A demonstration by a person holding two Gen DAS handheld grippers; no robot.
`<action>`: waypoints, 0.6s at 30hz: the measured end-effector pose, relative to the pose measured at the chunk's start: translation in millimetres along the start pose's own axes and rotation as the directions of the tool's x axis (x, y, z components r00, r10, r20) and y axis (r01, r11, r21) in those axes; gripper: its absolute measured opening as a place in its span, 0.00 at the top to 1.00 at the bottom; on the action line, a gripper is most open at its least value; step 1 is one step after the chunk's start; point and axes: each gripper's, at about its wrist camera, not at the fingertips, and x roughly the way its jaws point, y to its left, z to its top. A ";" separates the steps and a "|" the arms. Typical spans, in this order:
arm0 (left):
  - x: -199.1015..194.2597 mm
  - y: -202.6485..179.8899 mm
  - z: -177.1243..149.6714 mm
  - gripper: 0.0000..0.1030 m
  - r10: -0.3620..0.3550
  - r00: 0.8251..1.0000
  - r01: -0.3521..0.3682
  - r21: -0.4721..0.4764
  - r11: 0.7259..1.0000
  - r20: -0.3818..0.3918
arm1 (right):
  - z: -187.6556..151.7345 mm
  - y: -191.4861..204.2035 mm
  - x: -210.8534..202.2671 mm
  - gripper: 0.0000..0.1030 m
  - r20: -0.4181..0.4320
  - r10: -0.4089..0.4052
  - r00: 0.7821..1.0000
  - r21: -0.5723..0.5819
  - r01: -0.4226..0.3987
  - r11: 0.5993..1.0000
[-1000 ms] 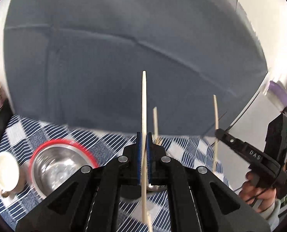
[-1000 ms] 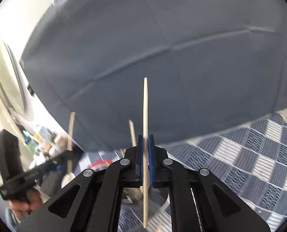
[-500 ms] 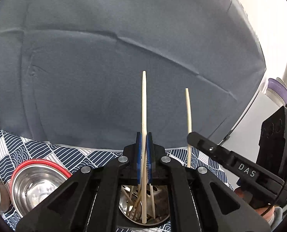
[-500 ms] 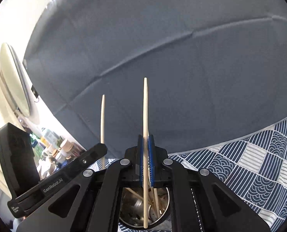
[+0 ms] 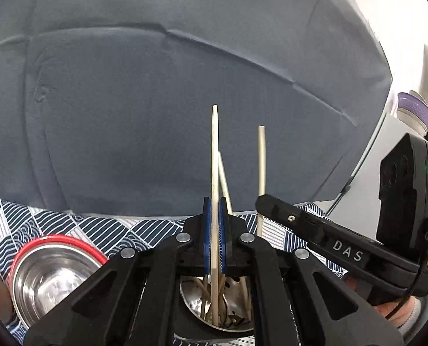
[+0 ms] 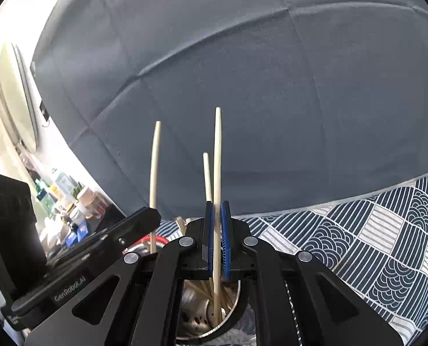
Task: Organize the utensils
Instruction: 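Lift the left gripper's stick over the black holder while the right gripper carries its stick there, then open the left gripper over the black holder while the right gripper opens to drop its stick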
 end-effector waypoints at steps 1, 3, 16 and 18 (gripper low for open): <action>-0.6 0.8 -2.3 0.95 0.003 1.000 -0.003 -0.003 1.000 -0.005 | -1.7 -0.8 0.0 0.95 -0.005 0.002 1.000 0.001 -0.002 1.000; -1.4 4.7 -5.1 0.95 0.002 1.000 -0.003 -0.021 1.000 -0.011 | -6.5 -1.5 -1.8 0.95 -0.013 0.005 1.000 -0.002 -0.005 1.000; -39.7 11.7 -7.0 0.69 0.046 0.999 -0.046 -0.055 0.997 -0.004 | -9.3 3.8 -35.7 0.64 0.012 -0.050 0.999 -0.005 0.050 0.999; -48.4 12.5 -7.6 0.61 0.064 0.998 -0.064 -0.060 0.996 0.001 | -6.6 3.6 -44.1 0.56 0.020 -0.062 0.998 0.007 0.062 0.998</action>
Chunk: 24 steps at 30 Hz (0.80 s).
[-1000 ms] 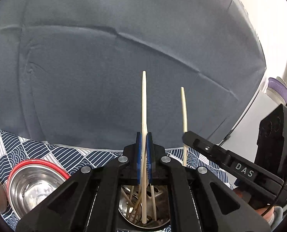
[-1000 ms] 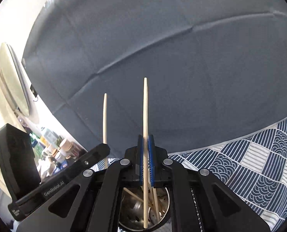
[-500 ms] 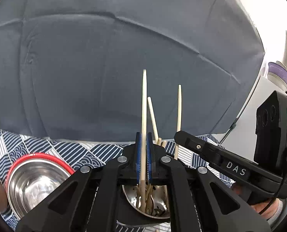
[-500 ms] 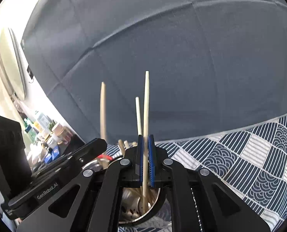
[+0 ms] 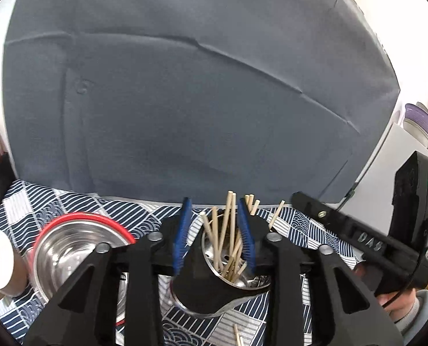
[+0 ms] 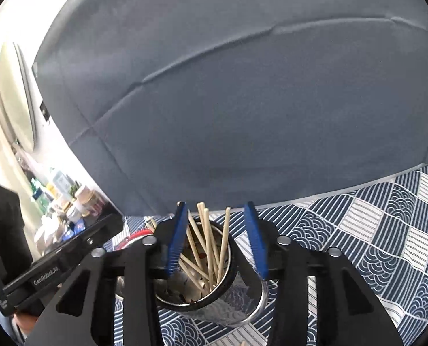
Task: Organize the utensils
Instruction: 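Open the left gripper over the black holder while the right gripper opens to drop its stick, then move the left gripper back down to the remaining sticks while the right gripper follows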
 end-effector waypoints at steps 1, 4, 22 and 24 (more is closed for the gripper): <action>-4.5 1.2 -0.7 0.55 0.005 1.000 -0.005 -0.006 1.000 -0.003 | 1.1 -0.3 -2.8 0.45 -0.002 -0.012 1.000 0.003 0.012 1.000; -14.6 5.6 -5.1 0.38 0.017 1.000 -0.018 -0.020 1.000 -0.020 | 3.0 -2.9 -16.6 0.29 0.004 -0.044 0.999 0.025 0.044 0.999; -17.6 6.0 -83.5 0.06 0.085 0.980 -0.094 -0.040 0.995 -0.179 | -44.4 -64.9 -53.8 0.16 -0.151 -0.207 0.967 0.145 0.229 0.963; -15.2 4.4 -94.4 0.06 0.083 0.974 -0.092 -0.032 0.995 -0.210 | -51.2 -67.9 -56.3 0.16 -0.161 -0.211 0.964 0.138 0.234 0.962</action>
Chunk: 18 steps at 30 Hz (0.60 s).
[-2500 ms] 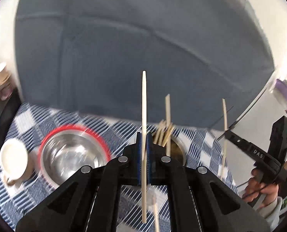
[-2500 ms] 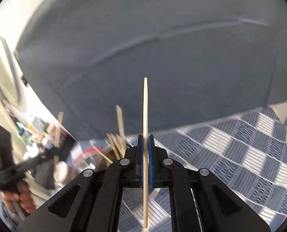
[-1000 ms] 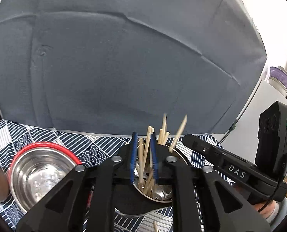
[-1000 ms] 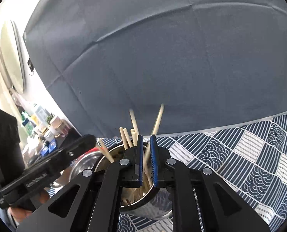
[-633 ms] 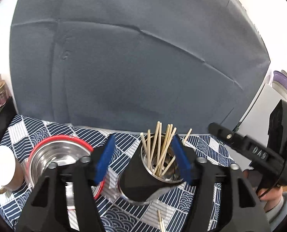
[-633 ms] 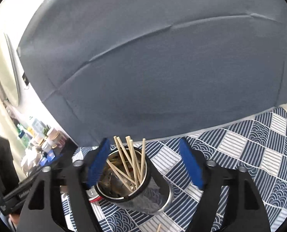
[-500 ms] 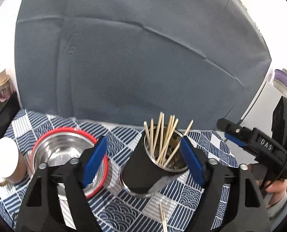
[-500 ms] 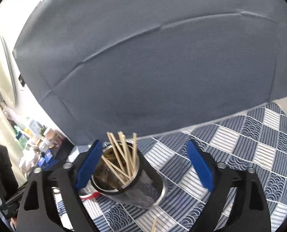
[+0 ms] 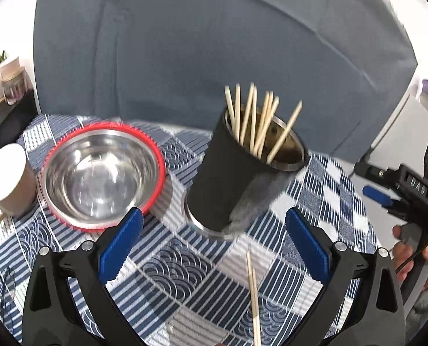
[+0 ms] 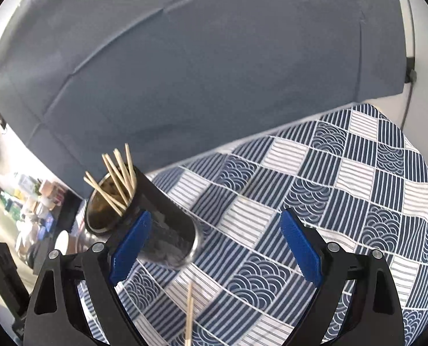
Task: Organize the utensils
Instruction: 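Move the left gripper back down to the remaining sticks while the right gripper follows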
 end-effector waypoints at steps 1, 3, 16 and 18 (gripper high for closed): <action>3.2 -0.8 -6.2 0.06 -0.002 1.000 0.002 0.005 1.000 -0.021 | -1.7 0.0 0.7 0.16 -0.004 -0.005 1.000 -0.004 0.005 1.000; 7.6 -2.1 -14.7 0.06 -0.001 0.999 0.002 0.013 1.000 -0.049 | -7.5 -3.3 0.8 0.16 -0.011 -0.020 1.000 -0.009 0.020 1.000; 47.0 -4.1 -66.5 0.06 0.067 0.966 -0.055 0.057 0.997 -0.251 | -41.0 -36.7 12.9 0.16 -0.105 -0.063 0.992 0.049 0.069 0.996; 50.7 -5.8 -73.1 0.06 0.073 0.961 -0.056 0.072 0.996 -0.268 | -45.6 -42.7 14.3 0.16 -0.117 -0.074 0.990 0.058 0.081 0.995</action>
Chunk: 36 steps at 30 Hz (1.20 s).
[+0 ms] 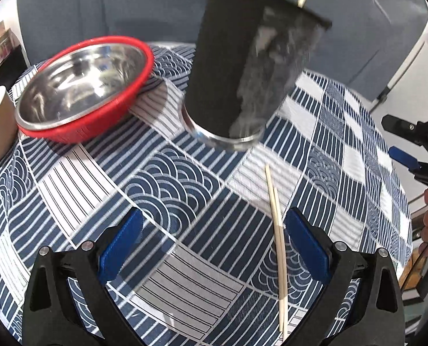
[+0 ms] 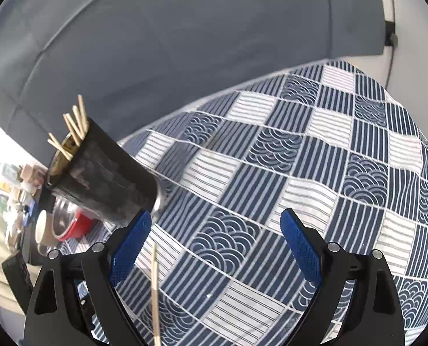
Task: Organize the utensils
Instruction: 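Move the left gripper back down to the remaining sticks while the right gripper follows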
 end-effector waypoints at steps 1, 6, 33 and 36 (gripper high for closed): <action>3.2 -1.8 -2.5 0.06 0.004 1.000 -0.003 0.010 1.000 -0.012 | -1.2 -2.0 1.3 0.16 -0.006 -0.004 1.000 0.003 0.004 1.000; 17.5 -10.3 -10.1 0.06 0.025 0.998 -0.023 0.040 0.999 -0.059 | -13.4 -13.9 9.4 0.16 -0.044 -0.041 0.998 0.003 0.041 0.999; 46.9 -45.3 -13.8 0.04 0.128 0.991 -0.118 0.187 0.975 -0.042 | -51.6 -26.2 45.9 0.16 -0.157 -0.158 0.975 -0.102 0.143 0.984; 43.3 -40.8 -17.4 0.04 0.133 0.991 -0.128 0.166 0.978 -0.020 | -52.5 -23.5 48.4 0.16 -0.162 -0.154 0.975 -0.115 0.136 0.984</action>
